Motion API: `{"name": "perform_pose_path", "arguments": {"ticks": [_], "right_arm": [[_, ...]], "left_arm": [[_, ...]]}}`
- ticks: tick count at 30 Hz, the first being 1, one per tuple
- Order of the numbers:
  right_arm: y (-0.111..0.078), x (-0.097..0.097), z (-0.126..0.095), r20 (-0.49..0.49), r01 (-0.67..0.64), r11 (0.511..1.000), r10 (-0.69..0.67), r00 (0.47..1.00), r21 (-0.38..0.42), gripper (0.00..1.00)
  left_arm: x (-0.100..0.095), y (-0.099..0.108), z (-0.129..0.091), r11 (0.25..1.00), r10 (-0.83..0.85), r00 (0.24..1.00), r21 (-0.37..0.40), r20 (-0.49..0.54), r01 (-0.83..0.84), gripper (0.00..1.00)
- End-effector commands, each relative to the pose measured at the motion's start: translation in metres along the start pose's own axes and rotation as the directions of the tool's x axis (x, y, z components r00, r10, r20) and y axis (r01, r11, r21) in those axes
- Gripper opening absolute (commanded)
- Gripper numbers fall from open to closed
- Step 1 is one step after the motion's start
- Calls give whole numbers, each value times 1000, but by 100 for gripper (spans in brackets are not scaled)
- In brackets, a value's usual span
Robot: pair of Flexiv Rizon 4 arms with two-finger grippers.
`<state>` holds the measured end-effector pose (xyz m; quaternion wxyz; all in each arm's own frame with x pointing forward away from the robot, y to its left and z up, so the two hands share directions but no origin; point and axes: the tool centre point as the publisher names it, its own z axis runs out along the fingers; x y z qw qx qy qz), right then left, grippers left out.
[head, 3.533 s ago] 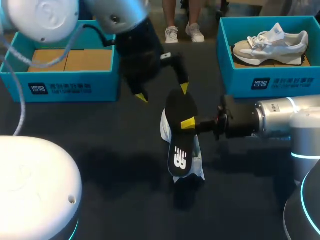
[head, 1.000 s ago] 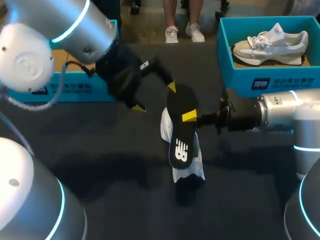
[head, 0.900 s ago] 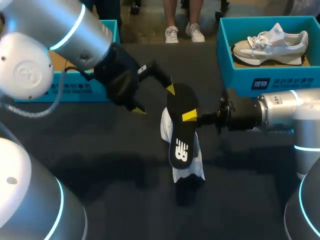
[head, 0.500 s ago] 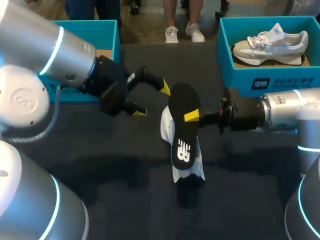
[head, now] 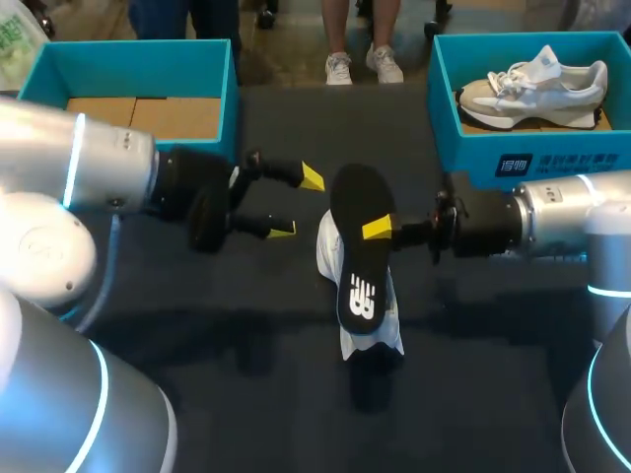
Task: Take the shoe out of the shoebox, open the shoe tongue, remove and reinsert the insole, then place the shoe into the shoebox
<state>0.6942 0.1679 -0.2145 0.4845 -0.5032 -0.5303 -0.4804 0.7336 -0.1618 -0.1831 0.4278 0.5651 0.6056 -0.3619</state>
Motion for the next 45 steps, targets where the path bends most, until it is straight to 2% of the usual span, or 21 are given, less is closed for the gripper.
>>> {"name": "perform_pose_path", "arguments": {"ticks": [1, 5, 22, 27, 36, 45], "right_arm": [[-2, 2, 2, 6, -3, 1000, 3, 1000, -4, 0], [-2, 3, 4, 8, -6, 1000, 6, 1000, -3, 0], [-3, 3, 8, 16, 2, 1000, -2, 1000, -8, 0], [-2, 0, 16, 8, -4, 1000, 4, 1000, 2, 0], [-4, 2, 32, 12, -14, 999, 14, 1000, 34, 0], [-8, 2, 36, 14, -20, 999, 20, 1000, 38, 0]], "left_arm": [[4, -5, 3, 1000, 11, 909, -25, 417, -1, 100], [3, -7, 4, 999, 11, 889, -36, 458, 6, 100], [6, -9, 5, 998, 35, 891, -55, 453, -11, 100], [11, -7, 16, 999, 30, 908, -41, 418, -15, 100], [8, -5, 32, 999, 22, 897, -37, 441, -6, 100], [10, -7, 39, 1000, 17, 891, -19, 454, -9, 100]]}}
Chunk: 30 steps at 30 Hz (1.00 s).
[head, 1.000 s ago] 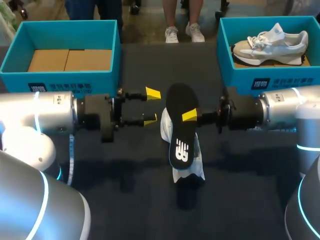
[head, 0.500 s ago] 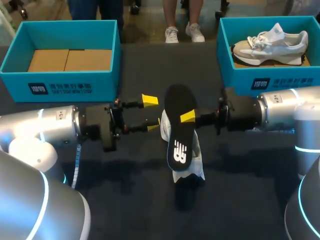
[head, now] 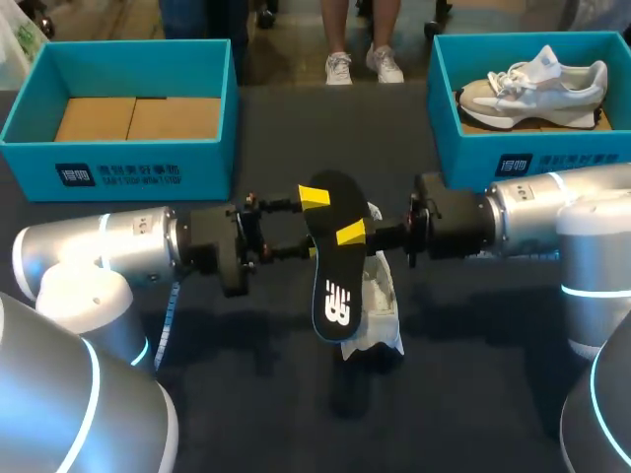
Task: Take the shoe out of the shoebox, open the shoe tongue, remove and reinsert the insole, then place the shoe into the shoebox
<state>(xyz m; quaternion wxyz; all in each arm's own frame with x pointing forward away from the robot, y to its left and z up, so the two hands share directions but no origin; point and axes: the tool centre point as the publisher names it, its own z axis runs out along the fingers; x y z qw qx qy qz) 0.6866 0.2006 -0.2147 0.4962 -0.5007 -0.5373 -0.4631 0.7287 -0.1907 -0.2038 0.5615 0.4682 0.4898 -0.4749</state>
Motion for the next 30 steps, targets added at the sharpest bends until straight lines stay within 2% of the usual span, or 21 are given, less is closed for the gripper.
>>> {"name": "perform_pose_path", "arguments": {"ticks": [1, 6, 8, 9, 18, 22, 30], "right_arm": [[-2, 0, 3, 4, -1, 1000, 1, 1000, -2, 0], [-4, 2, 4, 9, 3, 1000, -3, 1000, -1, 0], [-4, 2, 5, 11, 6, 1000, -6, 1000, -4, 0], [-4, 2, 5, 10, 8, 1000, -8, 1000, -5, 0], [-3, 2, 6, 10, 10, 1000, -10, 1000, -4, 0], [-3, 1, 6, 9, 10, 1000, -10, 1000, -5, 0], [-2, 0, 6, 5, 9, 1000, -9, 1000, -1, 0]], "left_arm": [[4, 2, 4, 1000, -3, 1000, -5, 10, 3, 100], [10, 2, 6, 1000, -6, 1000, -1, 7, 6, 73], [11, 1, 7, 1000, -10, 1000, 4, 5, 10, 58], [11, 0, 8, 1000, -10, 1000, 5, 5, 10, 55], [12, 1, 12, 1000, -14, 1000, 5, 6, 14, 39], [14, -1, 11, 1000, -16, 1000, 10, 0, 16, 26], [15, -3, 12, 1000, -19, 1000, 18, -6, 20, 14]]}}
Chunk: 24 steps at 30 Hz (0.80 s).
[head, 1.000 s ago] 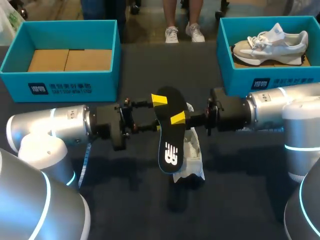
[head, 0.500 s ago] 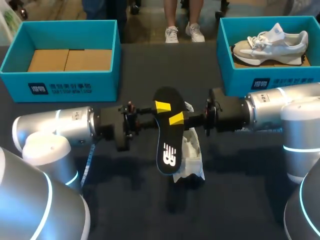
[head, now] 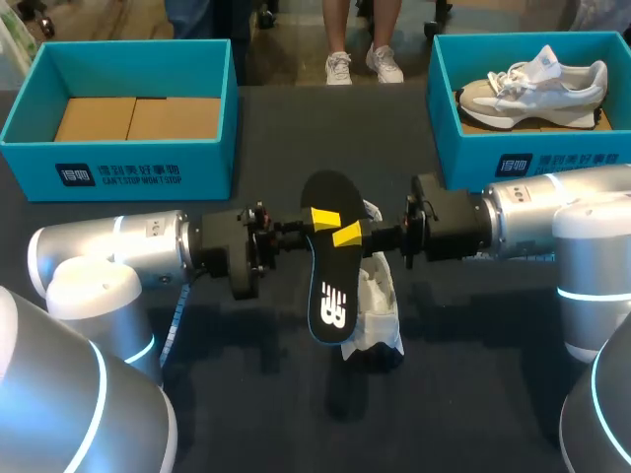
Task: Take the shoe out of the shoebox, open the shoe tongue, remove and reinsert the insole, then place the shoe into the shoebox
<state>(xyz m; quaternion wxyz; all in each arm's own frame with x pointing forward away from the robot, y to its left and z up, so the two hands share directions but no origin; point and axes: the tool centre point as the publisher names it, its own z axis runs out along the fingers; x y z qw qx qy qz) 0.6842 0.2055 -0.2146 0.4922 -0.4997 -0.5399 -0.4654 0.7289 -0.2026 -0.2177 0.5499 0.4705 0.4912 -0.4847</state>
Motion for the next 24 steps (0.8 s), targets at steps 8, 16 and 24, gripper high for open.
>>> {"name": "perform_pose_path", "arguments": {"ticks": [8, 16, 24], "right_arm": [[0, -4, 0, -5, -3, 1000, 3, 1000, 0, 0], [-8, -6, -16, 25, -1, 999, 2, 1000, -45, 100], [-14, -5, -43, 128, 100, 992, -90, 988, -81, 100]], "left_arm": [[1, -3, 4, 1000, -9, 1000, 9, 3, 8, 0], [4, -3, -2, 996, -83, 996, 18, -19, 83, 0], [1, -10, -7, 979, -199, 979, 38, -46, 201, 0]]}}
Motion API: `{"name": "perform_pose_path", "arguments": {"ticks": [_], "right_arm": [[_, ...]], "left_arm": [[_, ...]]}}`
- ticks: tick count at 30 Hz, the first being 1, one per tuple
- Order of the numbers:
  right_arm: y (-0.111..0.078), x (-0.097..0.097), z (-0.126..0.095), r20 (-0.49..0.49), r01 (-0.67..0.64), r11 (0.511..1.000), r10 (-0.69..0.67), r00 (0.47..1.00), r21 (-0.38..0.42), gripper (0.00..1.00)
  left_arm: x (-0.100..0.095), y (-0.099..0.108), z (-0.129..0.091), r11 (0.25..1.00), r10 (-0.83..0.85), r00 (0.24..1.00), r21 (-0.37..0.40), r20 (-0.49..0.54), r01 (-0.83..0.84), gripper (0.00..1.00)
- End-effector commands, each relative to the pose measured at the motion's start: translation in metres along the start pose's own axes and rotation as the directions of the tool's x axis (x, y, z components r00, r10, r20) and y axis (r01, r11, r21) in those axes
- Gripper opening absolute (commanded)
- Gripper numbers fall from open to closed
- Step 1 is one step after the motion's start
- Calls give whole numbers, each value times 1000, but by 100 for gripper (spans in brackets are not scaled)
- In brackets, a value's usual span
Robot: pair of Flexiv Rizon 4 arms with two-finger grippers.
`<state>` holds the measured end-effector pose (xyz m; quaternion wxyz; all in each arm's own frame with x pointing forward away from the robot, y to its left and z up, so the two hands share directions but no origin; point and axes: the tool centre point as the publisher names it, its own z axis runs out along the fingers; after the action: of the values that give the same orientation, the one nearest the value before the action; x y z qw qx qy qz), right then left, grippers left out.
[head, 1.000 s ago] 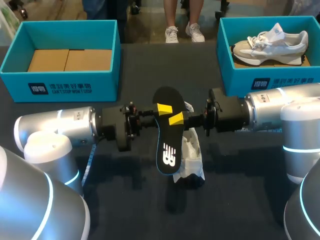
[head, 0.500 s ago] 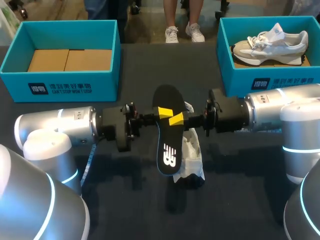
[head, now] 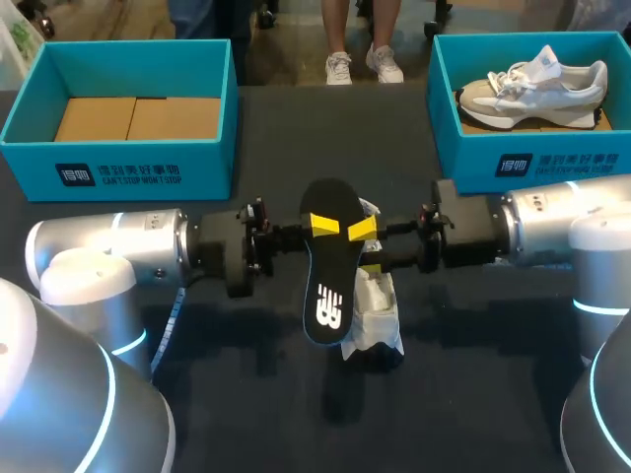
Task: Take the shoe out of the shoebox, open the shoe tongue, remove and reinsert the insole, then place the shoe into the shoebox
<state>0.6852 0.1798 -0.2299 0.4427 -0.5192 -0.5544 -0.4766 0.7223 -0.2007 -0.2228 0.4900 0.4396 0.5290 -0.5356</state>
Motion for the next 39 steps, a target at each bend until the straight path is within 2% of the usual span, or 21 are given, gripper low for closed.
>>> {"name": "perform_pose_path", "arguments": {"ticks": [1, 5, 12, 16, 17, 19, 39], "right_arm": [[-11, 12, -23, 69, 84, 996, -83, 994, -15, 100], [-11, 13, -33, 116, 171, 985, -168, 979, -13, 100], [-12, 9, -43, 232, 293, 955, -296, 926, 48, 100], [-18, 13, -48, 264, 475, 873, -486, 833, 110, 100], [-19, 15, -48, 241, 531, 835, -550, 800, 144, 100], [-21, 16, -49, 216, 593, 789, -615, 759, 161, 100], [-21, 16, -49, 216, 593, 789, -615, 759, 161, 100]], "left_arm": [[-2, -6, -5, 999, -52, 998, 7, -23, 53, 0], [-2, -11, -7, 991, -132, 991, 11, -37, 133, 0], [-1, -17, -7, 982, -183, 982, 31, -53, 185, 0], [-3, -22, -5, 969, -239, 969, 41, -62, 242, 0], [-3, -23, -5, 965, -255, 965, 44, -67, 258, 0], [-3, -25, -5, 959, -275, 959, 47, -74, 278, 0], [-2, -26, -4, 956, -291, 955, 31, -55, 293, 0]]}}
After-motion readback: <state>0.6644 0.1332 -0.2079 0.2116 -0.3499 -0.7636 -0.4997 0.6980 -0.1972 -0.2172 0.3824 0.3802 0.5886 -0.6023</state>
